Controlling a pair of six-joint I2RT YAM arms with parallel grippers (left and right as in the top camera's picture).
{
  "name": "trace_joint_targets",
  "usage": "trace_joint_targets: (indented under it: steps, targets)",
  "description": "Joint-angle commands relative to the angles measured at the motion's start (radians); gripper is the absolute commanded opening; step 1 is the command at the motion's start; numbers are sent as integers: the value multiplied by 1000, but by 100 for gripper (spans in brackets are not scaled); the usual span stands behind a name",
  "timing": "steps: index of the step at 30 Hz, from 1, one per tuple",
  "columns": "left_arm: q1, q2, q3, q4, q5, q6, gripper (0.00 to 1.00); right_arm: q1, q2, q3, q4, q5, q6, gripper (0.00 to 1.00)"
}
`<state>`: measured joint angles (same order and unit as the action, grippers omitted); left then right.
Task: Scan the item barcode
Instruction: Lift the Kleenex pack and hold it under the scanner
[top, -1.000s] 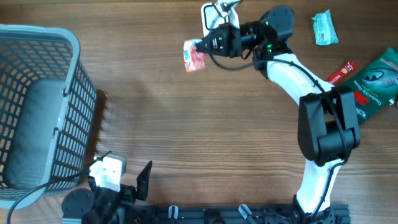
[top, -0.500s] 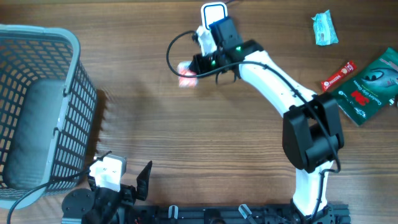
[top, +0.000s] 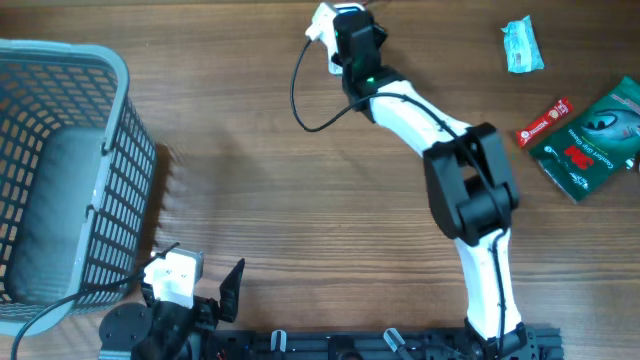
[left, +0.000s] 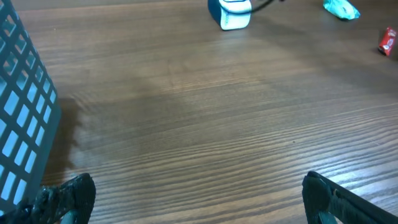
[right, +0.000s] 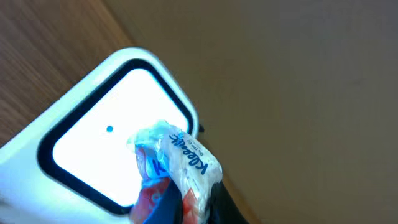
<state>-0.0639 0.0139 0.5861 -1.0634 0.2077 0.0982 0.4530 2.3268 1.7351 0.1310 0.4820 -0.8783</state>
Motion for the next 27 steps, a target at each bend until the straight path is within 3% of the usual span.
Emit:
trace_joint_targets:
  steps: [1, 8, 21, 27]
  targets:
    - [0, -5, 0, 2, 12, -9, 100, 34, 36, 8, 41, 53, -41, 4]
    - [0, -5, 0, 2, 12, -9, 100, 72, 36, 8, 24, 50, -15, 4]
    - [0, -5, 0, 2, 12, -9, 100, 69, 31, 9, -94, 16, 323, 4]
    - [0, -5, 0, 2, 13, -9, 100, 69, -91, 81, -290, 16, 491, 4]
